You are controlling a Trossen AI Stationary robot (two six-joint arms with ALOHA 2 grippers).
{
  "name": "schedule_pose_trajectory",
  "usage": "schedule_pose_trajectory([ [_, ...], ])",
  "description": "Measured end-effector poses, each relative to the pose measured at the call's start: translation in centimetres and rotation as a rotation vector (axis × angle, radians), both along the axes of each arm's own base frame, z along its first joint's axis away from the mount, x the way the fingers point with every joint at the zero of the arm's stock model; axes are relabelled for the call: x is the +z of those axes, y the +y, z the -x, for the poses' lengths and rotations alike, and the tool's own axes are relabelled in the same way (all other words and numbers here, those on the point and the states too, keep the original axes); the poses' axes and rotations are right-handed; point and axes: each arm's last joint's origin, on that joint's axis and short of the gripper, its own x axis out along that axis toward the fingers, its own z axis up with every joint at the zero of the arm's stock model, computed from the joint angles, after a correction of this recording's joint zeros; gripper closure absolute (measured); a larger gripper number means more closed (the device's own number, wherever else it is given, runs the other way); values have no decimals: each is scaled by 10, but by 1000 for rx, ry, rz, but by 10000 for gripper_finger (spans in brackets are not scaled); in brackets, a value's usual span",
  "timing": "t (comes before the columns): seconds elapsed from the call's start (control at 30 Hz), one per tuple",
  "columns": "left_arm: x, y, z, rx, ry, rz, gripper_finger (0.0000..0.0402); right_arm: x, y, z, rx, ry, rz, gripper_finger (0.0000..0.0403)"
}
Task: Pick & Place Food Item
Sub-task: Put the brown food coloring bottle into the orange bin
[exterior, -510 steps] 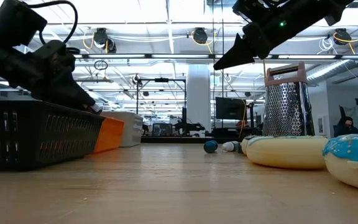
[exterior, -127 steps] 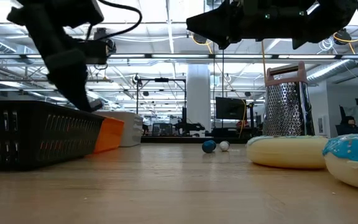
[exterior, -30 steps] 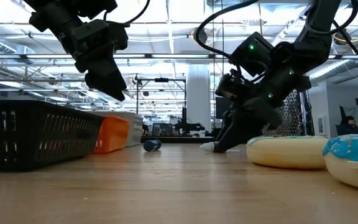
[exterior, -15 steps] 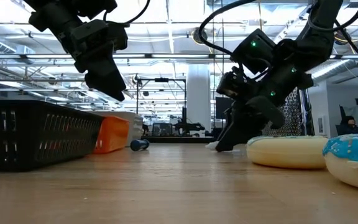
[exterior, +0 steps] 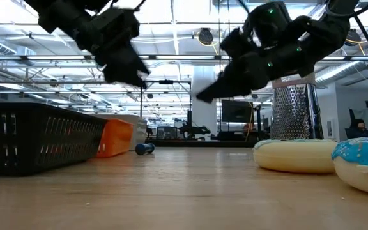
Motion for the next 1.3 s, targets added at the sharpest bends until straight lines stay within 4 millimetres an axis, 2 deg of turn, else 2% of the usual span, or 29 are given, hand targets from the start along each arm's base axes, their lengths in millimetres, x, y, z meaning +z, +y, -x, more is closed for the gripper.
schedule_pose_trajectory([
  [0.2, 8, 1, -21, 75, -230, 141, 121, 16, 14, -8, -61, -85, 337, 325],
  [0.37, 4, 1, -33, 89, -322, 189, 121, 28, 23, -15, -117, -94, 492, 329],
  [0.6, -9, 5, -45, 170, -369, 214, 121, 41, 35, -21, -121, -126, 579, 331],
  [0.97, -7, 11, -49, 198, -431, 219, 123, 42, 37, -22, -111, -132, 592, 332],
  [1.1, -7, 14, -49, 189, -431, 264, 152, 42, 37, -22, -114, -133, 593, 327],
  [1.3, -7, 14, -49, 168, -428, 274, 235, 42, 37, -22, -114, -131, 593, 331],
])
